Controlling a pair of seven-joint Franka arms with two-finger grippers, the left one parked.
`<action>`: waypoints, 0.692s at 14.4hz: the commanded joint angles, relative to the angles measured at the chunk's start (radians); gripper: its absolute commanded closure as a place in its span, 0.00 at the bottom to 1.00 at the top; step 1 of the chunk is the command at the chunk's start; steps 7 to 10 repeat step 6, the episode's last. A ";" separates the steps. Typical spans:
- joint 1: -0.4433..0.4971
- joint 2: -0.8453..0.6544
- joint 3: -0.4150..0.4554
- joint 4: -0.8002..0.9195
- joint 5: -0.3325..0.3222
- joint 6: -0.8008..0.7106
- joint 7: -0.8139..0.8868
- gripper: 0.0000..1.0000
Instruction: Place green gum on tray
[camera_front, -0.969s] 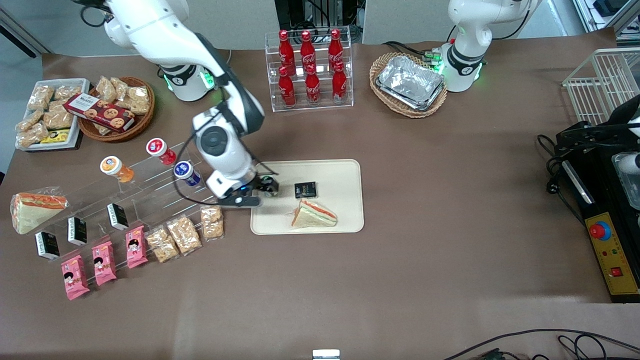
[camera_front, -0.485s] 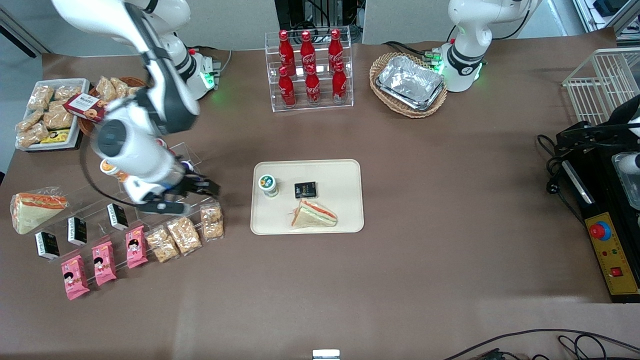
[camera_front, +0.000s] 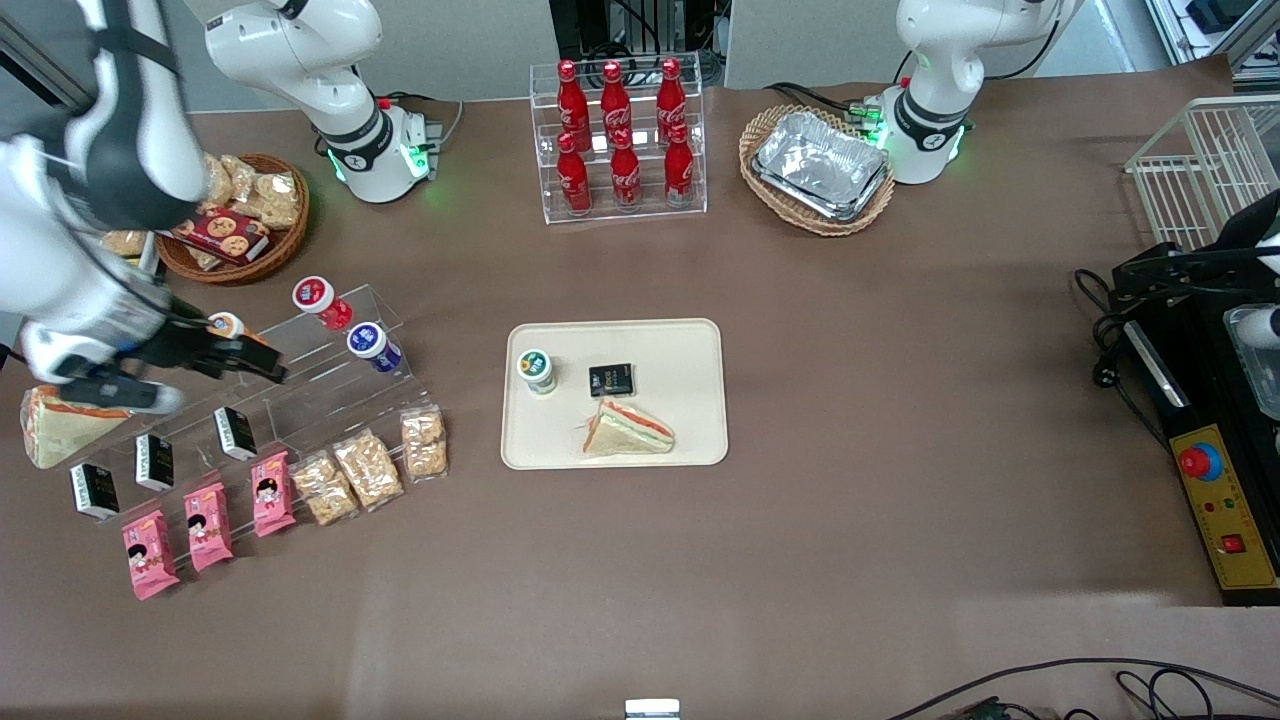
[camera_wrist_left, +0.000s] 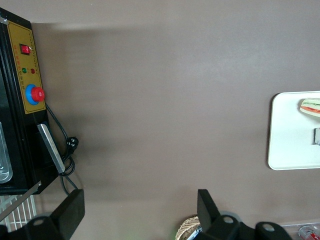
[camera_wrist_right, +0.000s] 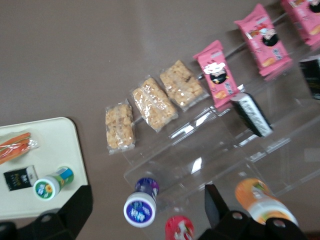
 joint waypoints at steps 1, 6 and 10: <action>0.002 0.077 -0.032 0.276 -0.012 -0.257 0.004 0.00; 0.002 0.091 -0.049 0.381 -0.041 -0.336 0.000 0.00; 0.002 0.091 -0.049 0.381 -0.041 -0.336 0.000 0.00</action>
